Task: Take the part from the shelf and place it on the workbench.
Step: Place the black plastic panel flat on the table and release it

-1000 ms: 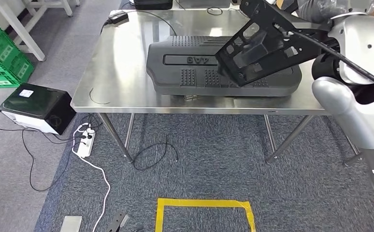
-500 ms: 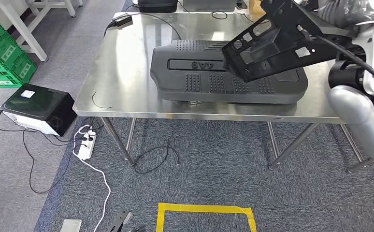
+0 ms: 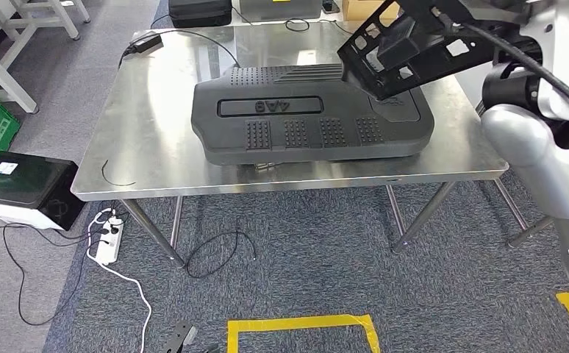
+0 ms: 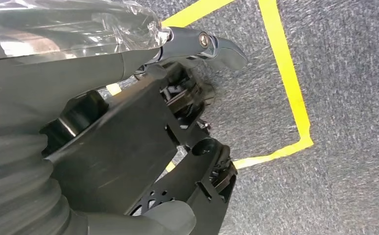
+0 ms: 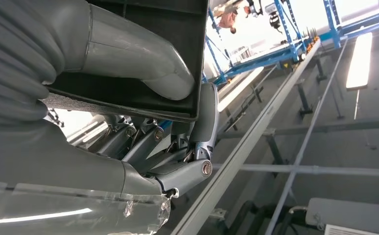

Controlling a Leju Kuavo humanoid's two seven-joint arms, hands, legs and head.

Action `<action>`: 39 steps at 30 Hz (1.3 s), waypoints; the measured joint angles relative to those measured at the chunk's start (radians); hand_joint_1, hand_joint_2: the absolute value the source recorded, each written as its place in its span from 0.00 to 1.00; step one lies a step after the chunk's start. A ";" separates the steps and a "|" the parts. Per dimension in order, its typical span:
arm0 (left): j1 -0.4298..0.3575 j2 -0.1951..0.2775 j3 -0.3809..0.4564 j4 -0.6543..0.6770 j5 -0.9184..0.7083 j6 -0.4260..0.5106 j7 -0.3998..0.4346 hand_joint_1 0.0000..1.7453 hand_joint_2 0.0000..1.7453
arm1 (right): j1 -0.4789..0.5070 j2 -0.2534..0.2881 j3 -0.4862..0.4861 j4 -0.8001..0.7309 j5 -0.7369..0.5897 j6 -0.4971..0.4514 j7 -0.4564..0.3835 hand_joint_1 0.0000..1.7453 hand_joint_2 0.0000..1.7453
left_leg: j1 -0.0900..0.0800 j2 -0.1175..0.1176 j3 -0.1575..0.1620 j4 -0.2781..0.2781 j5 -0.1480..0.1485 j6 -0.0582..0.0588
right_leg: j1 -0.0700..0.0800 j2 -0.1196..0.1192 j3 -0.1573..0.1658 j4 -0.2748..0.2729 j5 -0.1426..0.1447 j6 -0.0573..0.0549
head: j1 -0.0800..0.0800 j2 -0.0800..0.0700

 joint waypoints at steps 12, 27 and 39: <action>-0.001 -0.003 0.002 0.001 0.005 0.005 0.000 0.00 1.00 | -0.016 0.012 0.015 0.003 -0.015 -0.014 -0.006 1.00 1.00 | 0.009 0.002 0.047 -0.050 -0.015 0.012 | -0.021 -0.014 -0.125 0.179 -0.023 0.049 | 0.037 0.000; -0.005 -0.004 0.002 0.001 -0.002 -0.002 0.005 0.00 1.00 | -0.022 0.020 0.039 0.008 -0.024 -0.023 -0.003 1.00 1.00 | 0.014 0.000 -0.084 0.207 -0.095 -0.038 | -0.014 -0.010 -0.016 -0.006 0.017 -0.002 | 0.003 0.000; -0.007 -0.005 0.004 0.001 0.000 -0.001 0.005 0.00 1.00 | -0.032 0.022 0.050 0.015 -0.029 -0.023 -0.001 1.00 1.00 | 0.011 -0.003 0.019 -0.052 0.006 0.012 | -0.014 -0.011 -0.117 0.215 -0.100 0.045 | 0.023 0.000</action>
